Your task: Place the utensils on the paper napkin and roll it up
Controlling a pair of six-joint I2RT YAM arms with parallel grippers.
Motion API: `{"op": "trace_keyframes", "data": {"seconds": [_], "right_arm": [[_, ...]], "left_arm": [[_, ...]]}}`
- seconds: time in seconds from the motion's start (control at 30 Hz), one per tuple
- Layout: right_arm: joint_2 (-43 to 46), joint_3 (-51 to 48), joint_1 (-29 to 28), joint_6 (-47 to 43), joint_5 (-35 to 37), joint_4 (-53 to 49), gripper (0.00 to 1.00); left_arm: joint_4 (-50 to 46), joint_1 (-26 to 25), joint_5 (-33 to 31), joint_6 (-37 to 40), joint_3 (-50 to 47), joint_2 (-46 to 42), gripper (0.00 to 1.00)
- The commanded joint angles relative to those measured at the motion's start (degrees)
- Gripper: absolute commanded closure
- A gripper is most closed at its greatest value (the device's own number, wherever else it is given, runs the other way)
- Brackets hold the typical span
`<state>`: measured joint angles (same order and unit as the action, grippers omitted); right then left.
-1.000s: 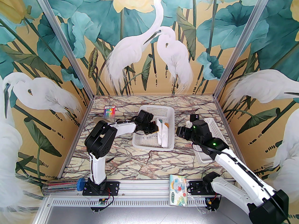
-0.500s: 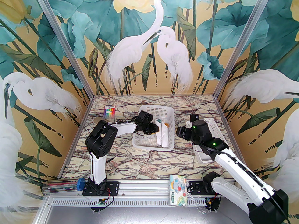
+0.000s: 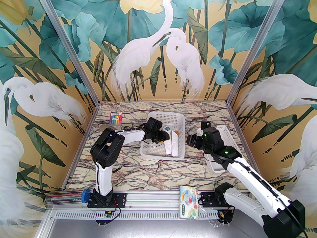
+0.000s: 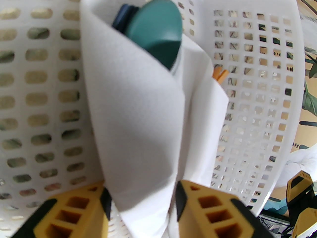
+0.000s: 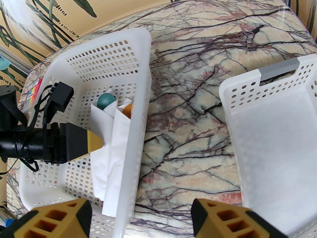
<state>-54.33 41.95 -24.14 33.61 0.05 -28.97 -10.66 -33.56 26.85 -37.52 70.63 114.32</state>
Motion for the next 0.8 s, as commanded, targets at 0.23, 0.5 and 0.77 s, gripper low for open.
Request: {"op": "trace_keyframes", "data": {"seconds": [0.23, 0.5, 0.77], "right_arm": [[0.7, 1.9, 5.5, -4.2, 1.8, -2.9, 0.01], [1.8, 2.8, 11.7, -7.4, 1.9, -3.6, 0.01], [5.0, 0.8, 15.5, -7.5, 14.7, -2.2, 0.01]], "left_arm": [[-5.1, -0.2, -5.1, 3.3, 1.0, -4.2, 0.42], [-5.9, -0.3, -6.2, 4.8, 1.0, -8.9, 0.41], [-8.5, -0.1, -11.2, 9.2, -1.4, -19.9, 0.37]]}}
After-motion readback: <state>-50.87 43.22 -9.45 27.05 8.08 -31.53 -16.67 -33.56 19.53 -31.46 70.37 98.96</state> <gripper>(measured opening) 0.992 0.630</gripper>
